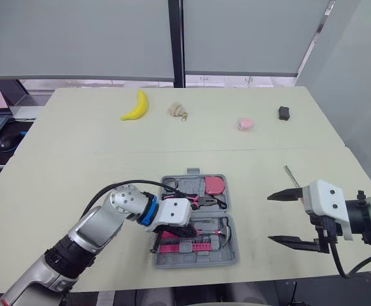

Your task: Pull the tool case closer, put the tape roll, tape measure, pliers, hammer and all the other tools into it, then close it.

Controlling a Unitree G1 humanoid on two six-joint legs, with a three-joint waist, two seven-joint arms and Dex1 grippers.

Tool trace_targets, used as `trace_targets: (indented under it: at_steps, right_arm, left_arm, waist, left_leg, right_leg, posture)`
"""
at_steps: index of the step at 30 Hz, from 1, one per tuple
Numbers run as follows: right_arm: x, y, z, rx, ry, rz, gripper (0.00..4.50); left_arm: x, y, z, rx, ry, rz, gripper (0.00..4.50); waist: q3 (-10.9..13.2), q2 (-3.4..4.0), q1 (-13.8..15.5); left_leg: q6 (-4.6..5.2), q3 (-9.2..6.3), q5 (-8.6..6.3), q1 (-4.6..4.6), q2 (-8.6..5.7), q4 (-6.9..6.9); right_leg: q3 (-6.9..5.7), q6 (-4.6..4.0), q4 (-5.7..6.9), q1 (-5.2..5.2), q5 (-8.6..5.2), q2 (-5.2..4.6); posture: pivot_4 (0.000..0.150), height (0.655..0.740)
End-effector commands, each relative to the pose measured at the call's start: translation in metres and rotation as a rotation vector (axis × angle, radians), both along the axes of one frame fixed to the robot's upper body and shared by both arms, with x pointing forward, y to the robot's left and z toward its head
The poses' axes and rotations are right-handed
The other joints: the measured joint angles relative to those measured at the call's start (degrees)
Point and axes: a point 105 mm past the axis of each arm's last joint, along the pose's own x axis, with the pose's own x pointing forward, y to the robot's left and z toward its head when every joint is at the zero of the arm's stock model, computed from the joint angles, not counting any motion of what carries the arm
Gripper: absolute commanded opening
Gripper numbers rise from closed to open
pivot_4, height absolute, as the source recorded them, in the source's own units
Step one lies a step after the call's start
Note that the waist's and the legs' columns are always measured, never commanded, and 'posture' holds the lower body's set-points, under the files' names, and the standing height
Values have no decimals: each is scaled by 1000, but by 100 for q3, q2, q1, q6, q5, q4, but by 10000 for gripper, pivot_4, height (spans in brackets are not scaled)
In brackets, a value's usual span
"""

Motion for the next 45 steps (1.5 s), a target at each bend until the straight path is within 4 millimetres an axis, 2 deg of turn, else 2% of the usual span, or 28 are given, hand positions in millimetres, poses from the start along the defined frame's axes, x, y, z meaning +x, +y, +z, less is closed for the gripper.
trace_targets:
  at_steps: [1, 10, 18, 26, 29, 31, 34, 37, 40, 41, 45]
  right_arm:
    - [-2, 5, 6, 4, -27, 22, 45000]
    - [-3, 6, 7, 6, -26, 26, 45000]
    - [-4, 7, 7, 5, -18, 26, 45000]
    - [-4, 7, 7, 6, -16, 25, 45000]
    - [-3, 7, 8, 11, -24, 20, 45000]
    - [-2, 7, 9, 17, -33, 12, 45000]
    - [0, 6, 10, 24, -48, -5, 45000]
    - [5, 3, 13, 35, -82, -42, 45000]
    - [15, -3, 17, 64, -135, -123, 45000]
    - [21, -10, 20, 84, -164, -185, 45000]
    - [39, -44, 23, 112, -280, -420, 45000]
  left_arm:
    - [2, -1, -7, 13, -48, -3, 200]
    - [6, 6, -30, 55, -38, 80, 200]
    - [-1, 18, -54, 97, 83, 187, 200]
    - [-1, 20, -59, 115, 98, 197, 200]
    - [-5, 11, -43, 7, 130, 177, 200]
    - [-5, 7, -25, -82, 142, 180, 200]
    - [2, 13, 0, -159, 94, 207, 200]
    - [9, 22, 34, -295, 69, 262, 200]
    - [16, 37, 58, -418, 40, 381, 200]
    - [20, 49, 64, -459, 0, 452, 200]
    - [32, 98, 67, -530, -125, 768, 200]
  waist:
    - [0, 0, 0]
    - [-2, 3, 1]
    - [-8, 13, -8]
    - [-27, 37, -2]
    - [-29, 39, -9]
    - [-27, 35, -20]
    - [-13, 22, -17]
    - [-10, 21, -8]
    - [-8, 20, -10]
    - [-9, 21, -10]
    - [-4, 13, -23]
  left_leg:
    - [0, 2, 0, -1, 0, 0]
    - [0, 2, 0, 1, 0, -1]
    - [0, 4, 0, 18, 2, -2]
    - [0, 4, 0, 24, -1, -1]
    - [0, 5, 0, 26, 0, -1]
    - [0, 4, 0, 23, 3, -3]
    - [0, 2, -1, 12, 5, -10]
    - [0, -6, -1, 3, 6, -13]
    - [0, -6, -1, 1, 5, -14]
    - [-1, -5, -2, 1, 4, -14]
    - [-1, -4, -2, 9, 4, -30]
  right_leg:
    - [1, 0, -1, 0, 0, -1]
    - [1, 1, -1, 1, 0, -3]
    - [3, 2, -2, 15, 0, -4]
    - [5, 1, -2, 21, 0, -8]
    - [7, -1, -2, 21, -1, -8]
    - [6, 0, -2, 17, -1, -7]
    - [3, -7, -2, 5, -6, -5]
    - [2, -13, -2, 1, -11, -6]
    - [0, -10, -3, 1, -14, -7]
    - [1, -8, -5, 2, -15, -9]
    - [3, -5, -17, 3, -14, -11]
  posture:
    - [1500, 7274]
    - [1500, 7274]
    - [1500, 7274]
    - [1500, 7274]
    - [1500, 7274]
    - [1500, 7274]
    - [1500, 7274]
    - [1500, 7274]
    - [1500, 7274]
    - [1500, 7274]
    - [1500, 7274]
